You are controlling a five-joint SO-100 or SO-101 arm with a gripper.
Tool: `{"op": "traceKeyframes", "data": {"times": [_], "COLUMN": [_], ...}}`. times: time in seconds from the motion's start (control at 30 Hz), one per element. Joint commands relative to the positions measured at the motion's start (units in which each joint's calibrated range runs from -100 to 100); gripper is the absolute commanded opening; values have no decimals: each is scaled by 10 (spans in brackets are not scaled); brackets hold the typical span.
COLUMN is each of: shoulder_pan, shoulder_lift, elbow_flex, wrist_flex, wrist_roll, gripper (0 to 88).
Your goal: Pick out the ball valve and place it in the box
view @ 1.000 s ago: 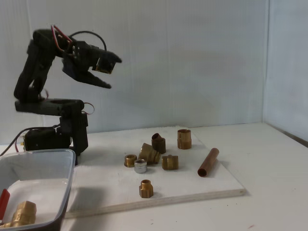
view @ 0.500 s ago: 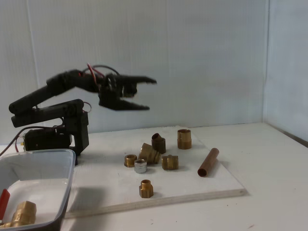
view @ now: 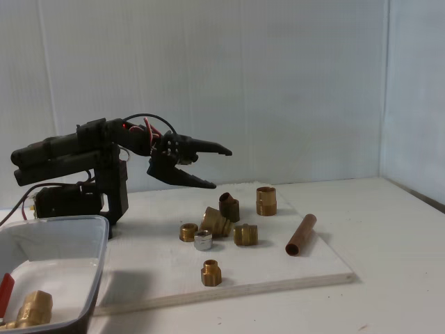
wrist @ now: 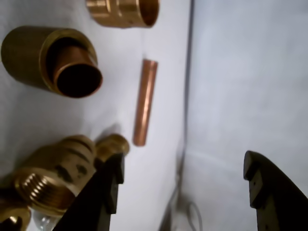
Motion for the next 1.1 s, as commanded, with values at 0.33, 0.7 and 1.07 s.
{"op": "traceKeyframes", "data": {"times": [0.33,0.7,1.07], "shoulder_pan": [-2,-4,-23], "shoulder_lift": [-6,-1,-6], "elbow_flex": [6,6,6], "wrist_flex": [46,46,186], "wrist_roll": [-3,-3,-4], "gripper": [250,38,39]}}
